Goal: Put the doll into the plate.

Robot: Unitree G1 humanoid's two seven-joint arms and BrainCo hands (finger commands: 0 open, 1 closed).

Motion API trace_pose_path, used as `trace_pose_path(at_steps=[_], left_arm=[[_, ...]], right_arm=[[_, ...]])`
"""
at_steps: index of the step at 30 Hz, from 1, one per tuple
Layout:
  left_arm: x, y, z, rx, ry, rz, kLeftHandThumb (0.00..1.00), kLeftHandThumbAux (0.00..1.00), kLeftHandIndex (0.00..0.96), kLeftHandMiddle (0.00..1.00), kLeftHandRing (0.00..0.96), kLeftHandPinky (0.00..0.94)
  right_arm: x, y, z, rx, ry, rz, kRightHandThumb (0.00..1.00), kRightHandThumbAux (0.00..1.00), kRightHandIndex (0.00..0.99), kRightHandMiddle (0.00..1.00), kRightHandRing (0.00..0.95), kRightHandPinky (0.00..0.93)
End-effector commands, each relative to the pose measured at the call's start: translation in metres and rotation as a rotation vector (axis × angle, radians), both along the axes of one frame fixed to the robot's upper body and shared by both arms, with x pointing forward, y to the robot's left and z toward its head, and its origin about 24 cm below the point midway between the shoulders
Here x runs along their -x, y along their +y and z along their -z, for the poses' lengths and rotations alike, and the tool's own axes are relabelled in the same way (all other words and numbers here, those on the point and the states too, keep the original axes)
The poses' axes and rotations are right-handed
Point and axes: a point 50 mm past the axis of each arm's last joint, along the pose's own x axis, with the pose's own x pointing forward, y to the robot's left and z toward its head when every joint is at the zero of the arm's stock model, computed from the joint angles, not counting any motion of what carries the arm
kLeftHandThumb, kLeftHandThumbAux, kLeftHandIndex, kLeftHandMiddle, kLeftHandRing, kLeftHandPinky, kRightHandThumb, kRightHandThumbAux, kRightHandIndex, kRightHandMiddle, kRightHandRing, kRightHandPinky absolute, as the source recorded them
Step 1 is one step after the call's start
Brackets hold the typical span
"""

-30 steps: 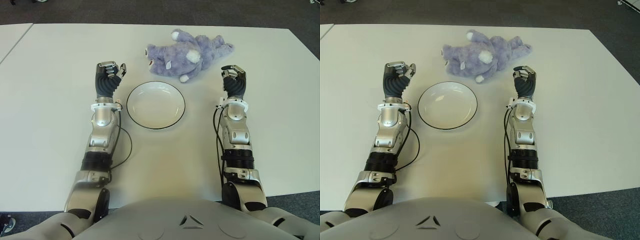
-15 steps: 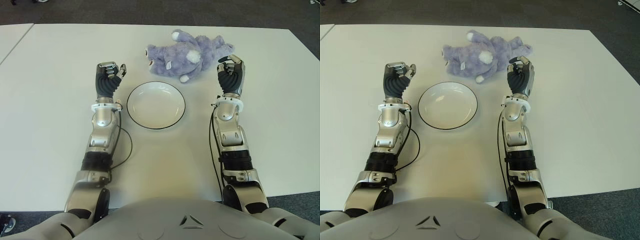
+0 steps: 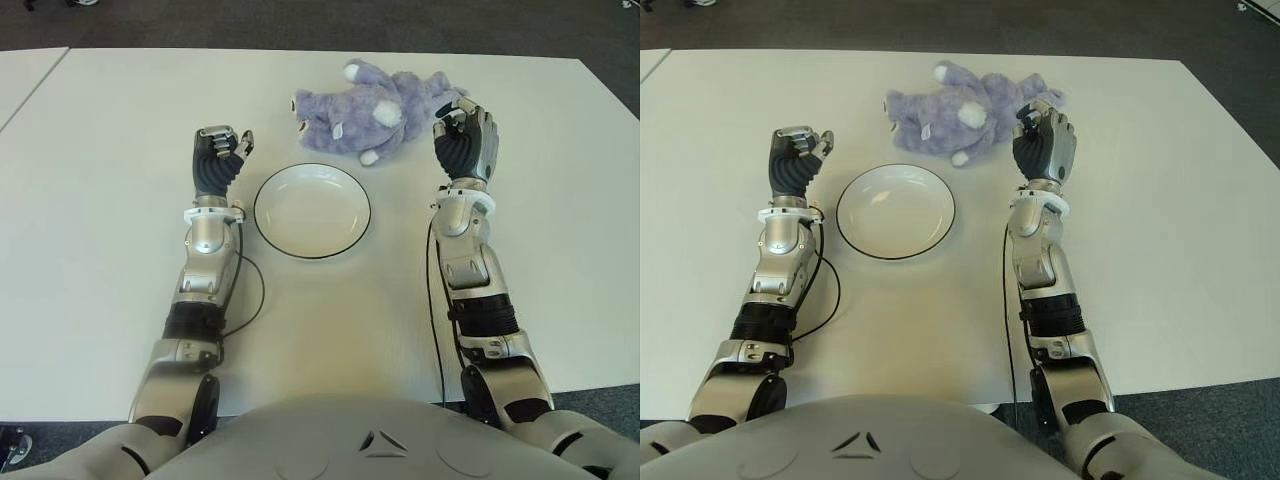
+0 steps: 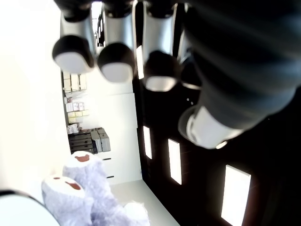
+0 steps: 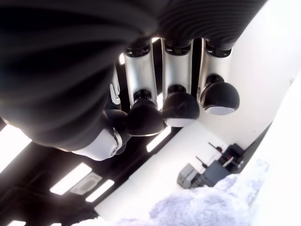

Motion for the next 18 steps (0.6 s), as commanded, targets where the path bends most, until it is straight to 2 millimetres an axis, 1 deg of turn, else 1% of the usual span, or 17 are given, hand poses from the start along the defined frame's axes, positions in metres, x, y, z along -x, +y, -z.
trace_pose_path(at_steps=[1,11,18], left_arm=[[0.022,-0.003,0.045,0.041,0.164,-0.008,0.474,0.768,0.824,0.892,0.898,0.894],[0.021,-0.003,0.046,0.040,0.162,0.004,0.452,0.777,0.836,0.895,0.901,0.885],[0.021,-0.004,0.046,0.039,0.165,0.004,0.451,0.779,0.833,0.895,0.900,0.887]], right_arm=[[0.000,0.004,-0.007,0.073,-0.038,-0.093,0.725,0.710,0.442,0.852,0.841,0.848],[-0.001,0.004,-0.013,0.155,-0.095,-0.195,0.727,0.709,0.442,0.852,0.841,0.846],[-0.003,0.006,-0.025,0.240,-0.135,-0.230,0.727,0.707,0.443,0.832,0.826,0.817]])
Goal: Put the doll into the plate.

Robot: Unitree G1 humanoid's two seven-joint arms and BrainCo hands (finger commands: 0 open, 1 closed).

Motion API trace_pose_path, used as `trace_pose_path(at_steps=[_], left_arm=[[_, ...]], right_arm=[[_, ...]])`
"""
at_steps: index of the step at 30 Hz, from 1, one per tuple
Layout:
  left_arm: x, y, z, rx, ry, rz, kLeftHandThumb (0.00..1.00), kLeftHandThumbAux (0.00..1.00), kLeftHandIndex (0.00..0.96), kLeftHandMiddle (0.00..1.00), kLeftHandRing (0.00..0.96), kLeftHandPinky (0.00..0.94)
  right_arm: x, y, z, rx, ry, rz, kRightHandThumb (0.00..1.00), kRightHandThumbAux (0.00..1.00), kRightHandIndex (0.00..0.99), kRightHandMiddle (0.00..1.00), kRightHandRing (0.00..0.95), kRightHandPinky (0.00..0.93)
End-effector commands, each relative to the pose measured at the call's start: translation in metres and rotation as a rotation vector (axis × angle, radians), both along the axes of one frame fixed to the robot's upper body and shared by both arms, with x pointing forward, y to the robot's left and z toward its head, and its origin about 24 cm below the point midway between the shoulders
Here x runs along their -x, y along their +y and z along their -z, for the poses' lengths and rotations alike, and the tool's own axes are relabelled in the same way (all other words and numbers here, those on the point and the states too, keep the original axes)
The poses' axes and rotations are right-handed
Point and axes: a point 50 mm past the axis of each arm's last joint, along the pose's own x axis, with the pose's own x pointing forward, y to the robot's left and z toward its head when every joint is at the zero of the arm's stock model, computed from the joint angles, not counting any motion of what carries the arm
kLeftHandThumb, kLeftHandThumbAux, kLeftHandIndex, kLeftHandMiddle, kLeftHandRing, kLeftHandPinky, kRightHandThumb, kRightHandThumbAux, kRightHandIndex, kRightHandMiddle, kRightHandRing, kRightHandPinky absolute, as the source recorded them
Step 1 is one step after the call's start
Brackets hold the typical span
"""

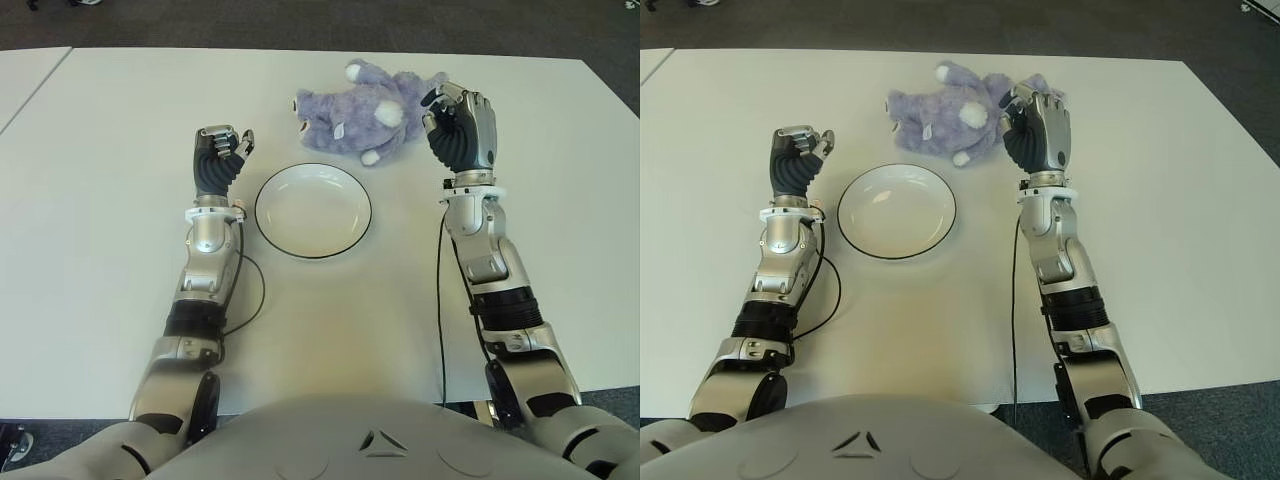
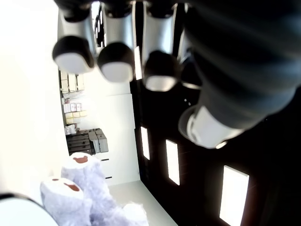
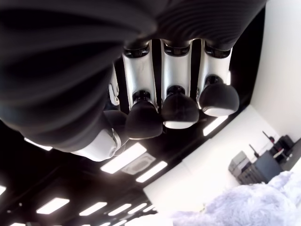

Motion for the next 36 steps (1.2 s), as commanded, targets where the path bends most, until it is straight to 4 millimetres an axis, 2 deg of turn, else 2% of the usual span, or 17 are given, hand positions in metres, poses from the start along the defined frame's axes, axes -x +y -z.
trace_pose_path(at_steps=[1,11,15,16,19,24,32,34,36], left_arm=[[0.022,-0.004,0.045,0.037,0.172,0.000,0.454,0.778,0.833,0.895,0.900,0.888],[0.022,-0.004,0.045,0.033,0.175,0.008,0.442,0.787,0.838,0.896,0.902,0.884],[0.022,-0.005,0.045,0.035,0.176,0.013,0.438,0.790,0.839,0.895,0.901,0.884],[0.022,-0.005,0.045,0.036,0.176,0.014,0.438,0.791,0.840,0.895,0.901,0.885],[0.022,-0.005,0.046,0.037,0.177,0.015,0.439,0.794,0.841,0.895,0.901,0.885],[0.022,-0.005,0.045,0.035,0.174,0.015,0.458,0.792,0.843,0.895,0.899,0.887],[0.021,-0.006,0.045,0.025,0.168,0.010,0.495,0.779,0.843,0.894,0.900,0.894],[0.020,-0.006,0.045,0.022,0.168,0.012,0.498,0.779,0.845,0.895,0.901,0.890],[0.020,-0.006,0.046,0.020,0.167,0.013,0.498,0.780,0.847,0.895,0.901,0.889]], right_arm=[[-0.002,0.005,-0.010,0.061,-0.029,-0.033,0.727,0.707,0.443,0.830,0.824,0.815],[-0.002,0.008,-0.024,0.108,-0.090,-0.080,0.724,0.707,0.439,0.798,0.800,0.772],[-0.004,0.010,-0.030,0.147,-0.107,-0.086,0.724,0.708,0.436,0.734,0.743,0.709],[-0.004,0.011,-0.032,0.153,-0.108,-0.085,0.766,0.698,0.419,0.674,0.724,0.696],[-0.004,0.012,-0.034,0.172,-0.112,-0.085,0.815,0.687,0.396,0.599,0.693,0.674],[-0.005,0.013,-0.037,0.201,-0.126,-0.085,0.832,0.684,0.381,0.555,0.649,0.635],[-0.008,0.014,-0.038,0.243,-0.143,-0.088,0.823,0.689,0.369,0.503,0.532,0.538],[-0.009,0.014,-0.038,0.251,-0.139,-0.105,0.746,0.703,0.397,0.470,0.496,0.501],[-0.010,0.015,-0.037,0.257,-0.135,-0.117,0.719,0.708,0.405,0.445,0.470,0.477]])
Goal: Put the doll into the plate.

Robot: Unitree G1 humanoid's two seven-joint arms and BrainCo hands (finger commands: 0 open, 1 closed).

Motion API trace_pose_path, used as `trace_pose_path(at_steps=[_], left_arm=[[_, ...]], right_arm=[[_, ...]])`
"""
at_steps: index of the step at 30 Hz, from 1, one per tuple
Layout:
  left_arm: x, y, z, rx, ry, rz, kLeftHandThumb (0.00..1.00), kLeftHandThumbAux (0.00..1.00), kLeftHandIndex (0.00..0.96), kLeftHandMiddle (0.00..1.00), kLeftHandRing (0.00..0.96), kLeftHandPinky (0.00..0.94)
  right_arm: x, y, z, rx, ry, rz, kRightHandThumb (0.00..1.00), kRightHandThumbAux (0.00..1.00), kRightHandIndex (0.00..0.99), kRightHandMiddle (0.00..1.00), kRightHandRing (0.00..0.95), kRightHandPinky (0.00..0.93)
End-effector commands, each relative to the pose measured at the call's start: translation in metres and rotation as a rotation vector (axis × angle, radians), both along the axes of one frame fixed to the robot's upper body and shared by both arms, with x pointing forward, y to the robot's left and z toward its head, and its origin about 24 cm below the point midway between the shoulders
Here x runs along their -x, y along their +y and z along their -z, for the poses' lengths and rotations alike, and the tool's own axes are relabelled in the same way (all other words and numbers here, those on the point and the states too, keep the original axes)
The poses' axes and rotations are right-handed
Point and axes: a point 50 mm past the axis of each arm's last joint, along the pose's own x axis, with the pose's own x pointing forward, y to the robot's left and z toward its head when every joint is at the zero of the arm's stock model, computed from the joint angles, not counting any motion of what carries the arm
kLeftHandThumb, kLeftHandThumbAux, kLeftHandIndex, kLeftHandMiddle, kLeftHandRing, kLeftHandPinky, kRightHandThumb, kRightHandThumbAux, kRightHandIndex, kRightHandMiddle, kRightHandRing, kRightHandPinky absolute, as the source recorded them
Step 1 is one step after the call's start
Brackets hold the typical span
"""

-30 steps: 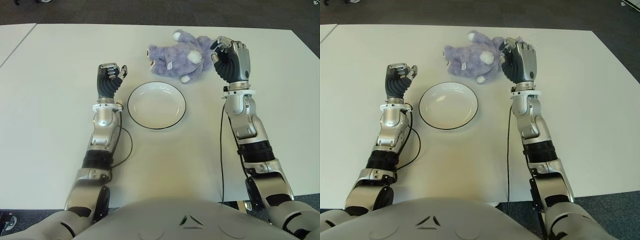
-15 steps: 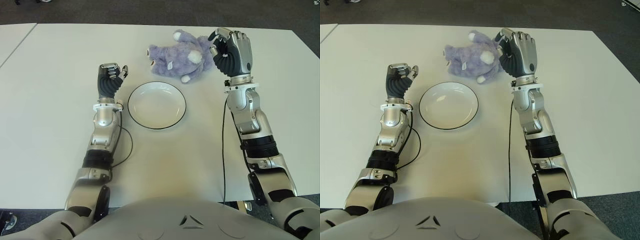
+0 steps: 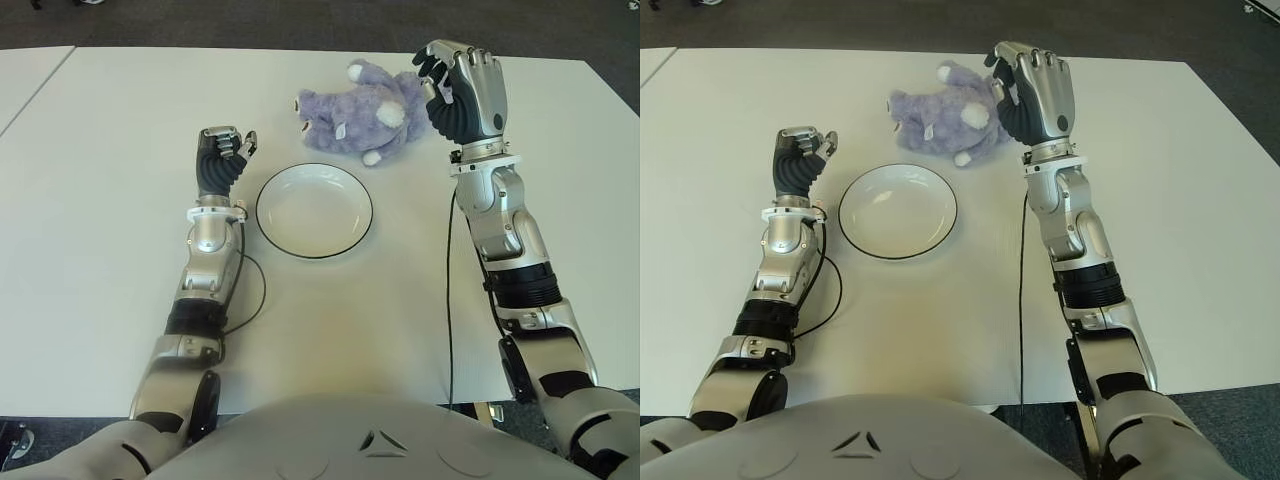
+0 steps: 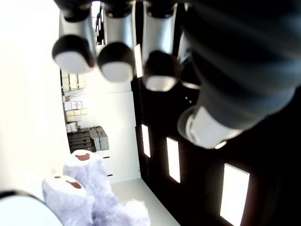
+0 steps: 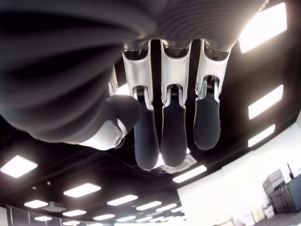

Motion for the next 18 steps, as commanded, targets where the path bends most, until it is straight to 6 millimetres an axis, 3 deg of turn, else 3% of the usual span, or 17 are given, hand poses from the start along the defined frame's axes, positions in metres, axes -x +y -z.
trace_pose_path(at_steps=[1,2,4,7,18], left_arm=[[0.022,-0.004,0.044,0.022,0.165,-0.006,0.498,0.781,0.847,0.895,0.901,0.889],[0.022,-0.004,0.044,0.020,0.166,-0.004,0.497,0.781,0.848,0.895,0.901,0.888],[0.022,-0.004,0.044,0.016,0.166,-0.002,0.488,0.786,0.849,0.896,0.901,0.886],[0.022,-0.004,0.044,0.014,0.165,0.003,0.479,0.791,0.851,0.896,0.902,0.886],[0.022,-0.003,0.045,0.015,0.153,0.012,0.472,0.804,0.858,0.900,0.904,0.886]], right_arm=[[-0.003,0.002,0.002,0.046,0.014,-0.037,0.709,0.710,0.408,0.436,0.460,0.469],[-0.004,0.002,0.002,0.053,0.018,-0.050,0.705,0.710,0.409,0.429,0.453,0.458],[-0.006,0.002,0.003,0.061,0.022,-0.066,0.588,0.597,0.338,0.397,0.418,0.414],[-0.007,0.003,0.003,0.088,0.032,-0.090,0.532,0.534,0.277,0.360,0.371,0.353],[-0.015,0.003,0.004,0.257,0.147,-0.173,0.376,0.418,0.133,0.182,0.182,0.170]])
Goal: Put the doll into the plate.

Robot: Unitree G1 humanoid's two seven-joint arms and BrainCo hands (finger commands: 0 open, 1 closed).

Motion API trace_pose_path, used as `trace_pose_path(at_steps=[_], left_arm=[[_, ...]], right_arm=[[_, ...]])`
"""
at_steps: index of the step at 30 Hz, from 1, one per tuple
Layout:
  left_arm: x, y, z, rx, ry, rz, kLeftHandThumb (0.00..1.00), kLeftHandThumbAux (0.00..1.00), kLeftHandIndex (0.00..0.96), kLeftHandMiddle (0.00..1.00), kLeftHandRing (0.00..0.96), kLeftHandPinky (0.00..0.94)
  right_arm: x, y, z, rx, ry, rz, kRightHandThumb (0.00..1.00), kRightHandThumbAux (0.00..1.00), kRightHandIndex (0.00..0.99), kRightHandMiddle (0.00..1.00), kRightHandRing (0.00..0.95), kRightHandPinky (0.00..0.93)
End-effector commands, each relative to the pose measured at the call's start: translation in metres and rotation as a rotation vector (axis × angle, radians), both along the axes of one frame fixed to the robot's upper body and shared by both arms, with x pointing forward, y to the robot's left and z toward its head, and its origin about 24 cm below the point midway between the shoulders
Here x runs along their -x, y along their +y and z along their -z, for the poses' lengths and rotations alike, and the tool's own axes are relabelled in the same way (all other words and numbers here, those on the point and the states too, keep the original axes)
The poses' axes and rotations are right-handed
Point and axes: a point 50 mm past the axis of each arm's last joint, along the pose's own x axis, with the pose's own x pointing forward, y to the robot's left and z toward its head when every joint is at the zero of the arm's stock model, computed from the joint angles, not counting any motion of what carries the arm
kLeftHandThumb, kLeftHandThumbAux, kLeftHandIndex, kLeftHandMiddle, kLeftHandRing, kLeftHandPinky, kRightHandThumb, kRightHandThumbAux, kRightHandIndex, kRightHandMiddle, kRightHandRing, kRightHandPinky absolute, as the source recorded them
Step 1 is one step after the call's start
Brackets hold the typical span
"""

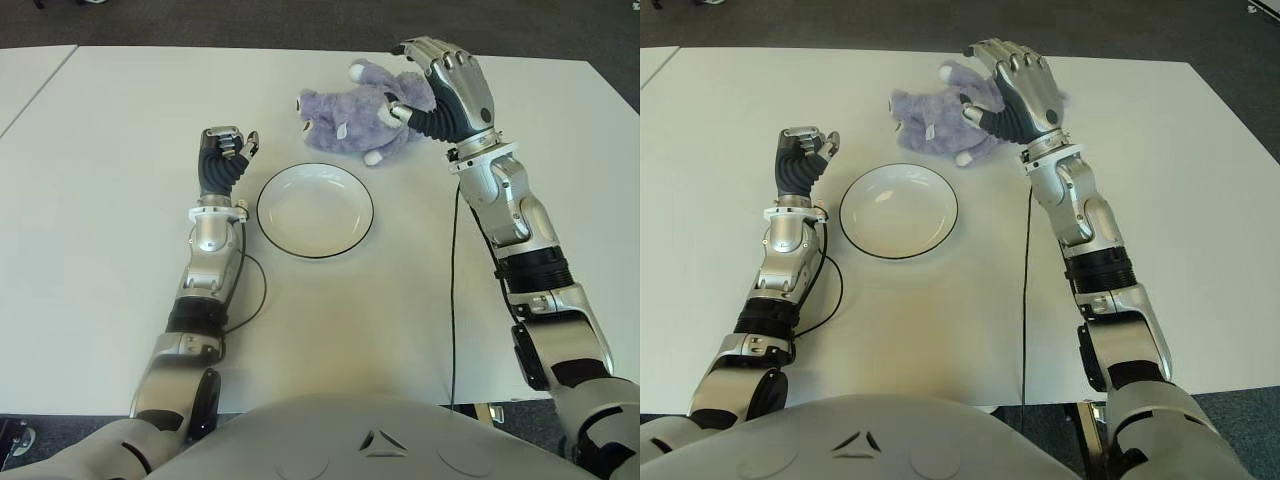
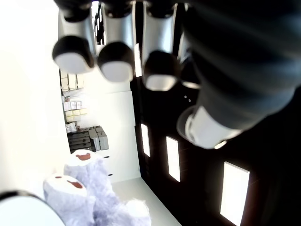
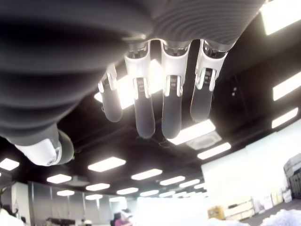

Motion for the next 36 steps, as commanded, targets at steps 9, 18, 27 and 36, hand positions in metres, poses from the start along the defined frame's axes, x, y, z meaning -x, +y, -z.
trace_pose_path(at_steps=[9,18,27,36], left_arm=[[0.022,-0.002,0.046,0.024,0.158,0.013,0.482,0.806,0.860,0.901,0.905,0.887],[0.022,-0.003,0.046,0.024,0.149,0.017,0.492,0.807,0.857,0.900,0.904,0.888],[0.023,-0.003,0.045,0.018,0.141,0.016,0.494,0.804,0.856,0.900,0.905,0.889],[0.023,-0.002,0.045,0.019,0.126,0.003,0.495,0.807,0.860,0.901,0.905,0.888]], right_arm=[[-0.008,0.003,-0.001,0.258,0.160,-0.041,0.263,0.361,0.015,0.016,0.016,0.015],[-0.015,0.006,0.000,0.348,0.201,-0.025,0.165,0.342,0.000,0.000,0.000,0.000],[-0.021,0.010,0.000,0.423,0.231,-0.004,0.121,0.326,0.000,0.000,0.000,0.000],[-0.027,0.014,0.004,0.444,0.267,0.014,0.118,0.320,0.000,0.000,0.000,0.000]])
